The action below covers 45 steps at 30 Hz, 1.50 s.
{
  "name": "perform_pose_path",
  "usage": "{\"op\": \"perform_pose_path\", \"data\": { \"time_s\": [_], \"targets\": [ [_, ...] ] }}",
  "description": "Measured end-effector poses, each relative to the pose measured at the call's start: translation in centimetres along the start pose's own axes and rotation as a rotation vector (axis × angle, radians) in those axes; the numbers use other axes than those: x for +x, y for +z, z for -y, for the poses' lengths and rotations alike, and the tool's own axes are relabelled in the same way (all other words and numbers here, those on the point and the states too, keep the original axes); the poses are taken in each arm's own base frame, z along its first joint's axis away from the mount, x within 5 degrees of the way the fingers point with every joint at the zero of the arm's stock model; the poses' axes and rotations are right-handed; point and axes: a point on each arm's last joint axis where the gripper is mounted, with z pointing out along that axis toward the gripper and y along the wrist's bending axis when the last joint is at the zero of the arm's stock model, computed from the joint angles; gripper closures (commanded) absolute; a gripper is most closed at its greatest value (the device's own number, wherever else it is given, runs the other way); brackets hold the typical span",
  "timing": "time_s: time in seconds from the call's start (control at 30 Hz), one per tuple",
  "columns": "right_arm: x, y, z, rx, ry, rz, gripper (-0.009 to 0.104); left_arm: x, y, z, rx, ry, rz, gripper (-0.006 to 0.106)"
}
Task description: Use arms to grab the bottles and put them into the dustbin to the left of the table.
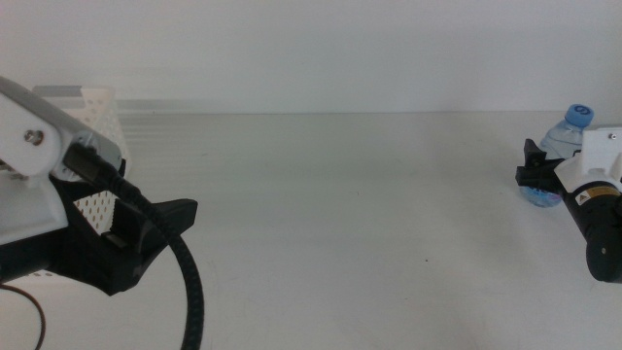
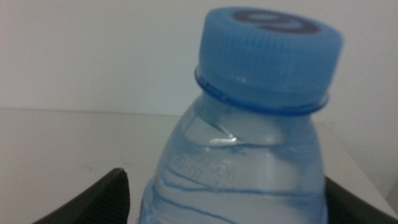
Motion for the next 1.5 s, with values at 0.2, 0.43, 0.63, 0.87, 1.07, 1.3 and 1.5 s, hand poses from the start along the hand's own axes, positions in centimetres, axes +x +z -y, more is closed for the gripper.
{"op": "perform_pose_path", "data": {
  "time_s": [0.2,0.43,0.63,0.87,1.07,1.3,1.5],
  "targets": [
    [0.8,0.9,-0.1,-0.003,-0.003,-0.013,0.02,0.0,0.0,0.0,0.0,0.0,0.0,0.01],
    [0.9,0.9,-0.2,-0.009,0.019,-0.023,0.095,0.0,0.0,0.0,0.0,0.0,0.0,0.01],
    [0.6,0.8,-0.9,-0.089,0.012,-0.023,0.095,0.0,0.0,0.0,0.0,0.0,0.0,0.01],
    [-1.1,0.0,-3.2,-0.267,-0.004,-0.065,0.095,0.0,0.0,0.0,0.0,0.0,0.0,0.01],
    [-4.7,-0.6,-8.0,-0.486,-0.094,-0.03,0.095,0.0,0.0,0.0,0.0,0.0,0.0,0.01],
    [-7.8,-1.0,-15.0,-0.737,-0.14,0.02,0.095,0.0,0.0,0.0,0.0,0.0,0.0,0.01],
    [-8.7,-0.4,-21.0,-0.849,-0.187,0.054,0.095,0.0,0.0,0.0,0.0,0.0,0.0,0.01]
  ]
}}
